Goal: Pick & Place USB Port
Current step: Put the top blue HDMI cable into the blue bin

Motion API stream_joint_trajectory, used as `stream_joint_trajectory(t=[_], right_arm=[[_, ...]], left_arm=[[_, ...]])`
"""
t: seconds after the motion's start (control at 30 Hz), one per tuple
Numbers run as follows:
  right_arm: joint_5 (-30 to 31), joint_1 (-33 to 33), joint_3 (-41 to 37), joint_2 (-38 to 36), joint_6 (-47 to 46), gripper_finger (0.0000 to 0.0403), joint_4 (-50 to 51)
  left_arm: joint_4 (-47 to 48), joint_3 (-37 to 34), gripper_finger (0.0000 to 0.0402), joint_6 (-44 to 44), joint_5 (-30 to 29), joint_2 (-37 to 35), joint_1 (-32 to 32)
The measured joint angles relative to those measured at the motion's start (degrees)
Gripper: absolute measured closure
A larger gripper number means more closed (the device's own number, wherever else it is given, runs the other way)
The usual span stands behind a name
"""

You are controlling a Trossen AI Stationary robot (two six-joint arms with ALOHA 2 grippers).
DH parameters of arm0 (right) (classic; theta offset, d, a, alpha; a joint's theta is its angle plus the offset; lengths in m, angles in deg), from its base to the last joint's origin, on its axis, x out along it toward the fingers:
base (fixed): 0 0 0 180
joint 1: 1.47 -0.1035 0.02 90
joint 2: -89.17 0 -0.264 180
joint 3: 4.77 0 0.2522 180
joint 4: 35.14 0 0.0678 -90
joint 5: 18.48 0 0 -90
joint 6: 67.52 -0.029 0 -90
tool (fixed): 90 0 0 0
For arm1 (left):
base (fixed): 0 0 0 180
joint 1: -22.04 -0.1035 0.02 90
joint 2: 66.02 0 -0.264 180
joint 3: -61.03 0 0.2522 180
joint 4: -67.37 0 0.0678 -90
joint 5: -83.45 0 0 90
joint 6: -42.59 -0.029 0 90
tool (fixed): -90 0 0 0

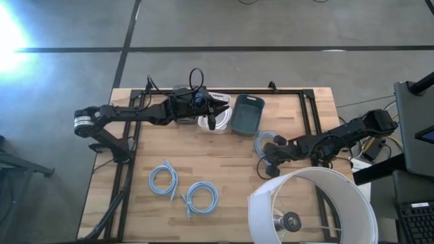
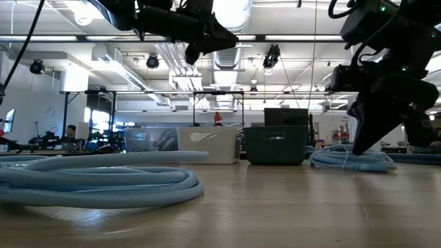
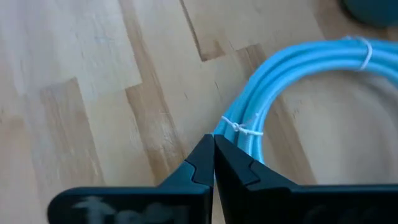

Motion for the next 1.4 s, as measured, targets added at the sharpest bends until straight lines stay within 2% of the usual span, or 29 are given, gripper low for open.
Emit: stream_joint_trajectory(t=[0.13,0.33,0.9,1.4], right_arm=[[0.53,0.0,0.22,0.0,3.53,0.0394,-0.29],[6.28,0.04,0.22,0.0,2.78,0.0394,-0.3],[5.55,0.04,1.56,-0.02,0.69,0.0394,0.0],[5.53,0.0,2.47,-0.07,3.49,0.0394,0.13]], left_arm=[[0.0,0.0,0.0312,0.02,-0.02,0.0,0.0],[-0.01,0.0,0.0312,0.02,-0.01,0.0,0.0],[0.21,0.0,0.0312,0.02,-0.02,0.0,0.0],[4.86,0.04,0.0312,0.26,0.0,0.0,0.01]])
